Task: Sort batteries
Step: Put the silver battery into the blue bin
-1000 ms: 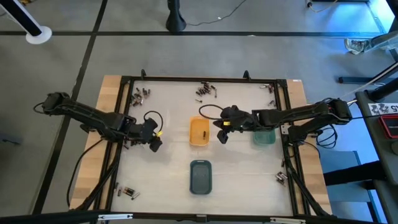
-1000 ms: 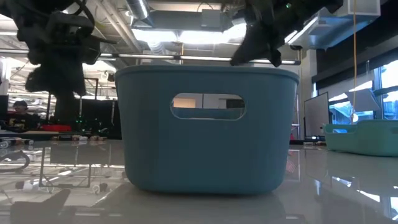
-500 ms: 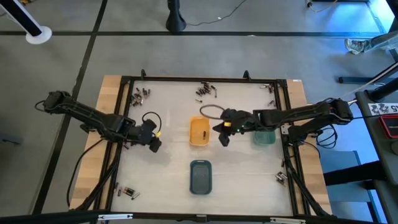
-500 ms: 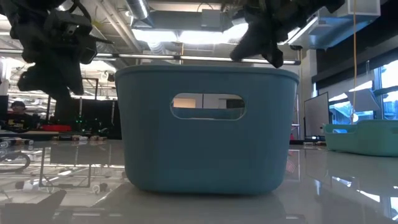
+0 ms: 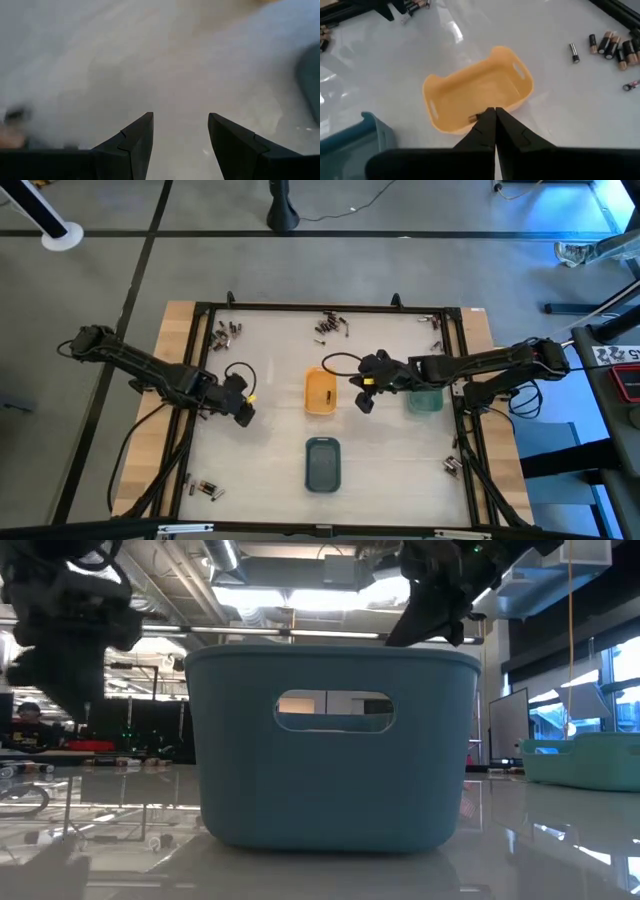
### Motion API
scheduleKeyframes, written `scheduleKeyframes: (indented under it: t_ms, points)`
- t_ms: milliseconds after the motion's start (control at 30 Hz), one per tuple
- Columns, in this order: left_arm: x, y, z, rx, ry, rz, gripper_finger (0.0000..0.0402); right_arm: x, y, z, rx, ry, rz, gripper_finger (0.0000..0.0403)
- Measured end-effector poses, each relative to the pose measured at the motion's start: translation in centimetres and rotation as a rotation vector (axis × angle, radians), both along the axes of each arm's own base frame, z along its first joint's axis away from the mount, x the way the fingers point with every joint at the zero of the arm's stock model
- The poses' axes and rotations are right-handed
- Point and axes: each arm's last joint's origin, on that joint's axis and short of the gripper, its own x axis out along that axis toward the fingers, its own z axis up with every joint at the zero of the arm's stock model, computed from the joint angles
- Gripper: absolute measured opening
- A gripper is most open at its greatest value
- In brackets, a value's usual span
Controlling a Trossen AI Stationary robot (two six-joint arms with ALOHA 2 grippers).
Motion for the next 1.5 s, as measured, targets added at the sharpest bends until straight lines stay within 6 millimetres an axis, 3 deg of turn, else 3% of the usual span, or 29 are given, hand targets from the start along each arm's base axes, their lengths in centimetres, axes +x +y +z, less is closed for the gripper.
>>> scheduleKeyframes:
  t_ms: [133, 333, 867, 1500]
  points:
    - [-1.1, -0.7, -0.4, -0.138, 0.119, 0.157, 0.0178, 0.1, -0.1, 0.1, -0.042, -0.014, -0.015, 0.0001]
    - [-2.4, -1.1, -0.9, -0.152, 0.243, 0.374, 0.0178, 0.1, -0.3, 0.2, -0.159, 0.014, 0.011, 0.0001]
    - [-0.7, -1.9, -3.9, -0.118, 0.329, 0.710, 0.0178, 0.0, -0.3, 0.1, -0.341, 0.083, 0.156, 0.0001]
    - [0.2, -1.6, -5.5, -0.048, 0.385, 0.802, 0.0178, 0.0, 0.0, 0.0, -0.098, 0.026, 0.093, 0.0001]
